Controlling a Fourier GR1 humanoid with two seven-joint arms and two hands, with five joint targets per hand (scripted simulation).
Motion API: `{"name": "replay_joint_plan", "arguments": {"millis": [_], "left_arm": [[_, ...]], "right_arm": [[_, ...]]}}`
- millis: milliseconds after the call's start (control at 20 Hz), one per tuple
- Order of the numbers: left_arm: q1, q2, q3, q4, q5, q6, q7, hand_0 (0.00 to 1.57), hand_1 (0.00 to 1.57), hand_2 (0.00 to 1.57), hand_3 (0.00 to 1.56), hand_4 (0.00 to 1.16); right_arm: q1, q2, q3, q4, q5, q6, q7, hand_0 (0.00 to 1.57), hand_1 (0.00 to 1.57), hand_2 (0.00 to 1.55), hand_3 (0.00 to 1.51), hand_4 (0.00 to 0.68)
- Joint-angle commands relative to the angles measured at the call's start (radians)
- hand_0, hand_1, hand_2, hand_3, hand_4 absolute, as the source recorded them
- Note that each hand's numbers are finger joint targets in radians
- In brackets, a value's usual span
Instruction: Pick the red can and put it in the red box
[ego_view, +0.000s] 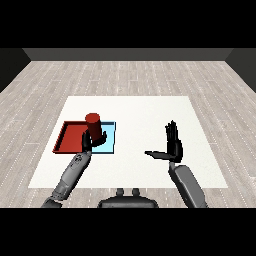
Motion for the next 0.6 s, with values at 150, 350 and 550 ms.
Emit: {"name": "replay_joint_plan", "arguments": {"millis": [150, 350, 550], "left_arm": [[0.008, 0.172, 0.134, 0.082, 0.001, -0.047, 0.044, 1.57, 1.57, 1.55, 1.46, 1.09], [-0.096, 0.195, 0.192, 0.316, -0.010, -0.106, 0.038, 1.57, 1.57, 1.57, 1.50, 1.12], [-0.215, 0.196, 0.229, 0.592, -0.039, -0.129, -0.002, 1.57, 1.57, 1.55, 1.47, 1.09]], "right_arm": [[0.151, -0.088, -0.128, 0.015, -0.056, 0.099, -0.077, 0.00, 0.00, 0.00, 0.00, 0.000], [0.131, -0.077, -0.108, -0.038, 0.005, 0.019, 0.025, 0.00, 0.00, 0.00, 0.00, 0.000], [0.122, -0.073, -0.159, 0.069, -0.020, 0.060, -0.015, 0.00, 0.00, 0.00, 0.00, 0.000]]}}
